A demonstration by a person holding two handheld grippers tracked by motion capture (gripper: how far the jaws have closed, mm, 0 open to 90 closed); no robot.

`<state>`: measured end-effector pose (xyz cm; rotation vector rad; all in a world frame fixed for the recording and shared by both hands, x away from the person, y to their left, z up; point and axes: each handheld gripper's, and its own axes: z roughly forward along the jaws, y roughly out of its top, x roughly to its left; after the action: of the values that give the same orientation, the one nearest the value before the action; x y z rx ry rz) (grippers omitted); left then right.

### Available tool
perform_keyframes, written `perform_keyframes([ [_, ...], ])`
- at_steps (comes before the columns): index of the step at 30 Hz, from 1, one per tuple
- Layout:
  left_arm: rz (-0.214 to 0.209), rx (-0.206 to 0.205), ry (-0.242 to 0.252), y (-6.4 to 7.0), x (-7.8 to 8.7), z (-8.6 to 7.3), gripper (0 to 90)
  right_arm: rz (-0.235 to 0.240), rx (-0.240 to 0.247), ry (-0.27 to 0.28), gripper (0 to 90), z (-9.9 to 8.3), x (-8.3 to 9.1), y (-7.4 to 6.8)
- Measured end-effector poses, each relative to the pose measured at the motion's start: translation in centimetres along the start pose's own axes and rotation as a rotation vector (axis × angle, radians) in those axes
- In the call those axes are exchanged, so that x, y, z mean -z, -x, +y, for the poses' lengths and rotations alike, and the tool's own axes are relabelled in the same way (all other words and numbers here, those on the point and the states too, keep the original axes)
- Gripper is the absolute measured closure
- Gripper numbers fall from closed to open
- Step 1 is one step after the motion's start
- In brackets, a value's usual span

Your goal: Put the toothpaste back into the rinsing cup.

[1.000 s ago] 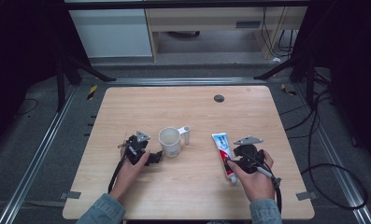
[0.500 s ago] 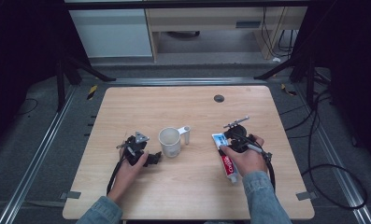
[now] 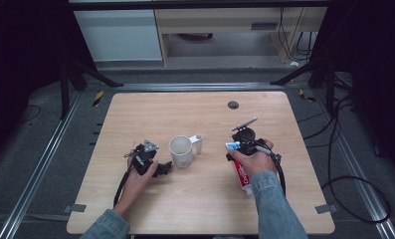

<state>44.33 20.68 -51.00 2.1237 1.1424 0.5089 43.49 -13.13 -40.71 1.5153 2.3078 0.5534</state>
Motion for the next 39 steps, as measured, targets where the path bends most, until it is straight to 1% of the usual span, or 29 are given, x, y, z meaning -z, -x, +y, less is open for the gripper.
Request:
perform_keyframes([
  [1, 0.0, 0.0, 0.0, 0.0, 0.0, 0.0, 0.0, 0.006, -0.003, -0.002, 24.9, 0.1, -0.1, 0.0],
  [2, 0.0, 0.0, 0.0, 0.0, 0.0, 0.0, 0.0, 0.006, -0.003, -0.002, 24.9, 0.1, -0.1, 0.0],
  [3, -0.002, -0.002, 0.0, 0.0, 0.0, 0.0, 0.0, 0.029, -0.005, -0.02, 27.0, 0.2, -0.2, 0.0],
  [5, -0.003, -0.004, 0.0, 0.0, 0.0, 0.0, 0.0, 0.027, 0.012, -0.036, 29.2, 0.3, -0.3, -0.1],
  [7, -0.004, 0.0, 0.004, 0.0, 0.0, 0.0, 0.0, 0.025, 0.013, -0.041, 29.2, 0.4, -0.4, -0.1],
  [8, -0.009, -0.004, 0.006, 0.0, 0.1, -0.1, 0.0, 0.01, 0.008, -0.043, 30.0, 0.4, -0.4, -0.1],
  [9, -0.012, -0.011, 0.002, -0.1, 0.2, -0.2, 0.0, 0.006, 0.013, -0.044, 30.0, 0.4, -0.4, 0.0],
  [11, -0.015, -0.013, 0.0, -0.1, 0.4, -0.4, 0.0, 0.005, -0.004, -0.032, 30.7, 0.4, -0.2, 0.1],
  [13, -0.016, -0.014, 0.0, -0.2, 0.5, -0.5, 0.0, 0.008, -0.001, -0.031, 29.8, 0.5, -0.4, 0.1],
  [16, -0.015, -0.015, 0.002, -0.2, 0.8, -0.8, 0.0, 0.03, -0.014, -0.044, 27.5, 0.9, -1.0, 0.0],
  [18, -0.017, -0.016, 0.002, -0.3, 0.8, -0.9, 0.0, 0.044, -0.005, -0.055, 26.3, 1.3, -1.8, -0.3],
  [21, -0.018, -0.013, 0.003, -0.3, 0.9, -0.9, 0.0, 0.037, 0.001, -0.075, 26.0, 1.7, -2.7, -0.5],
  [23, -0.017, -0.012, 0.003, -0.3, 0.9, -0.9, 0.0, 0.012, 0.01, -0.094, 26.5, 1.8, -3.3, -0.4],
  [25, -0.019, -0.015, 0.001, -0.3, 0.9, -0.9, 0.0, 0.005, -0.004, -0.111, 27.3, 1.7, -3.7, -0.1],
  [28, -0.021, -0.013, 0.006, -0.3, 0.9, -1.0, 0.0, 0.015, -0.035, -0.133, 29.0, 1.5, -4.5, 0.3],
  [29, -0.022, -0.017, 0.003, -0.3, 0.9, -1.0, 0.0, 0.015, -0.035, -0.141, 29.5, 1.4, -4.8, 0.4],
  [31, -0.022, -0.013, 0.006, -0.3, 0.9, -1.0, 0.0, 0.025, -0.047, -0.159, 30.3, 1.3, -5.2, 0.6],
  [32, -0.021, -0.013, 0.005, -0.3, 0.9, -1.0, 0.0, 0.021, -0.041, -0.169, 30.6, 1.3, -5.4, 0.6],
  [35, -0.022, -0.013, 0.005, -0.3, 0.9, -1.0, 0.0, 0.027, -0.046, -0.186, 31.3, 1.4, -6.0, 0.7],
  [39, -0.023, -0.013, 0.005, -0.3, 0.9, -1.0, 0.0, 0.018, -0.051, -0.213, 31.3, 1.5, -6.7, 0.7],
])
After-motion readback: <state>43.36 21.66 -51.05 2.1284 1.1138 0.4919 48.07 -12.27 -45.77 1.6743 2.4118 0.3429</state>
